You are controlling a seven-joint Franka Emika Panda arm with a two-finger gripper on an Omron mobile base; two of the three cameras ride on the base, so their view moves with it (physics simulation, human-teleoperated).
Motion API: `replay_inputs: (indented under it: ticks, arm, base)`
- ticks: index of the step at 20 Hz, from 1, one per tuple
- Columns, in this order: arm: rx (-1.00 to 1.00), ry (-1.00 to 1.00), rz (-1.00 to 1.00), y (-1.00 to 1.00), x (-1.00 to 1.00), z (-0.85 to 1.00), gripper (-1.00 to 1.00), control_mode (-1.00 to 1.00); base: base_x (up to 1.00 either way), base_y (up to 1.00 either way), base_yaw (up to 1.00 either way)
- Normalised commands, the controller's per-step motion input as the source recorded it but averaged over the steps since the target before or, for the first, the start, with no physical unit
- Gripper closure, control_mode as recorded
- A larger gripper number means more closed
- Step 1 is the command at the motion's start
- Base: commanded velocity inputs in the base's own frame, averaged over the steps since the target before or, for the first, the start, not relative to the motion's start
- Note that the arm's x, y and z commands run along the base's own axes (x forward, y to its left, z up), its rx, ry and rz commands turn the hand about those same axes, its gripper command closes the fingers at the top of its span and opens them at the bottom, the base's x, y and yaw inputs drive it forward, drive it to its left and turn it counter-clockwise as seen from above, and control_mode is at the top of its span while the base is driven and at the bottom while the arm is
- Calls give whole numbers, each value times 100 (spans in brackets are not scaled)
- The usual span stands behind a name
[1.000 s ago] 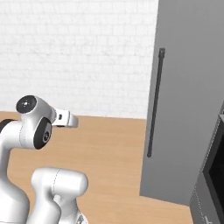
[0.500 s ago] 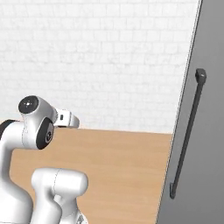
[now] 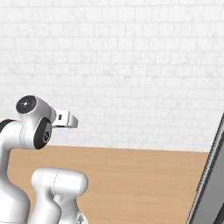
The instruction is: Place one carrot and one steak in each tupperware on the nearby counter, to pack two identical lunches.
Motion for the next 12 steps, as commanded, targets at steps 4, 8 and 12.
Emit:
replay_inputs:
  ticks: [4, 8, 12]
  arm:
    - [0, 0, 0, 0, 0, 0, -100, 100]
    - [0, 0, 0, 0, 0, 0, -100, 100]
    - [0, 0, 0, 0, 0, 0, -100, 100]
  base:
    - [87, 1, -54]
    - [56, 1, -75]
    - [45, 10, -79]
